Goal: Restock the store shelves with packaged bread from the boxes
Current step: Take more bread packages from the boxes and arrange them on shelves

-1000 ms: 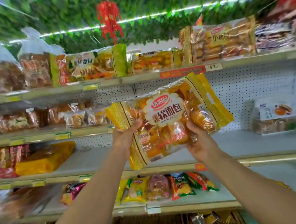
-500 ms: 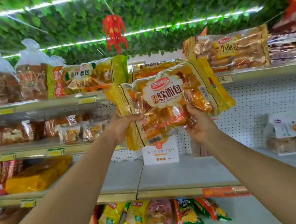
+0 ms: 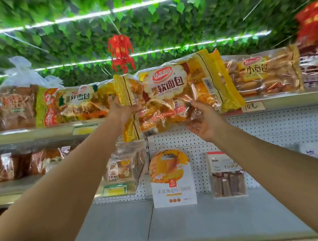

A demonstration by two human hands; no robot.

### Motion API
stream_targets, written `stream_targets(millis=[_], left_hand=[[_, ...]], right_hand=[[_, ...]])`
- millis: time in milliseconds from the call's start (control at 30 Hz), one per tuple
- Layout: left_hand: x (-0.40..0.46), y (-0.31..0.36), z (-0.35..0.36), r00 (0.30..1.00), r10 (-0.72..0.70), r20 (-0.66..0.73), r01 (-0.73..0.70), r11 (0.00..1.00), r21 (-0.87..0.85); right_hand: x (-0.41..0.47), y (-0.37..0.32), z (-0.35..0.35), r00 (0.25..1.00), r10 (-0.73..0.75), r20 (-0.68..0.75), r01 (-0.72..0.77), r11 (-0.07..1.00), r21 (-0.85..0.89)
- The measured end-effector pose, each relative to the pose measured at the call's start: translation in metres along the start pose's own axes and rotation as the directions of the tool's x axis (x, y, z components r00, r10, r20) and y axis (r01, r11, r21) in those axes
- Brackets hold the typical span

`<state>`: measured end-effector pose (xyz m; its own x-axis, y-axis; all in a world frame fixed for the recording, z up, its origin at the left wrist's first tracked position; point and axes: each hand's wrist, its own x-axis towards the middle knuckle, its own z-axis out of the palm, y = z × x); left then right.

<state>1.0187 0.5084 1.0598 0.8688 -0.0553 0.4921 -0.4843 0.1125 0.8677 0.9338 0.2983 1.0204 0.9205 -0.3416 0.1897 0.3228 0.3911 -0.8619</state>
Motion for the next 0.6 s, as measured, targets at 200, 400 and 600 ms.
stream_targets(millis=[200, 400, 600], left_hand=[[0.057, 0.015, 0.003, 0.997, 0.072, 0.0, -0.072, 0.997, 0.024], [0.108, 0.018, 0.015, 0.993, 0.111, -0.032, -0.111, 0.994, -0.016], [0.137, 0.002, 0.031, 0.969, 0.231, -0.091, -0.223, 0.971, 0.088]], right_hand=[[0.044, -0.024, 0.019, 0.999, 0.037, -0.037, -0.042, 0.988, -0.147], [0.08, -0.045, 0.04, 0.999, 0.02, -0.031, -0.015, 0.99, 0.141], [0.108, -0.038, 0.036, 0.996, 0.073, -0.049, -0.06, 0.973, 0.224]])
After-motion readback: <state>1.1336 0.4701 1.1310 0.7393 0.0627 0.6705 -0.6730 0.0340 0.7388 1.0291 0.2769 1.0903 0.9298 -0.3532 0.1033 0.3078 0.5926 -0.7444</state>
